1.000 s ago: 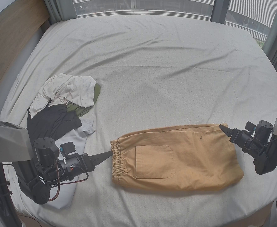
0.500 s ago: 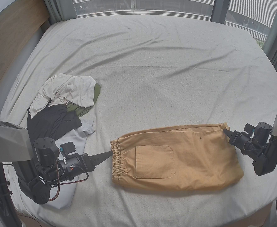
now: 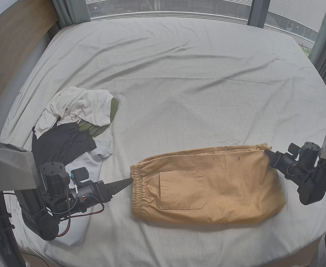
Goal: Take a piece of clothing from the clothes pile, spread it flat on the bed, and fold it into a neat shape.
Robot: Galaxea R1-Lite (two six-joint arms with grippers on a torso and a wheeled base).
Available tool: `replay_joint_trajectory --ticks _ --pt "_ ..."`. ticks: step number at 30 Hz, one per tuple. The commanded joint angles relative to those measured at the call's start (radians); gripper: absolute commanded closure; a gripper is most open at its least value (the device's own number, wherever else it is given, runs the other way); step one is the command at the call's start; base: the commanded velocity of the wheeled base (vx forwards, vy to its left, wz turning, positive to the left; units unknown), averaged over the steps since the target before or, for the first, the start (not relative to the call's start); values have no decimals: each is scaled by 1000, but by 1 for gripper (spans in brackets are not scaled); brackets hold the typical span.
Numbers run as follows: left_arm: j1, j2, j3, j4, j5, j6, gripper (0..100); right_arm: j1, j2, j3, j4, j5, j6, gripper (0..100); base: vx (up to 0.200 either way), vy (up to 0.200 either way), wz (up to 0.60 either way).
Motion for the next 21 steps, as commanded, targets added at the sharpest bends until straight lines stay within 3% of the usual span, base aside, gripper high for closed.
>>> replay_joint_trajectory --ticks 1,21 --pt "0 2 -1 -1 0 0 0 4 1 -19 -1 -1 0 100 0 0 0" --pt "-1 15 0 -1 0 0 0 2 42 -110 -1 -8 2 100 0 0 0"
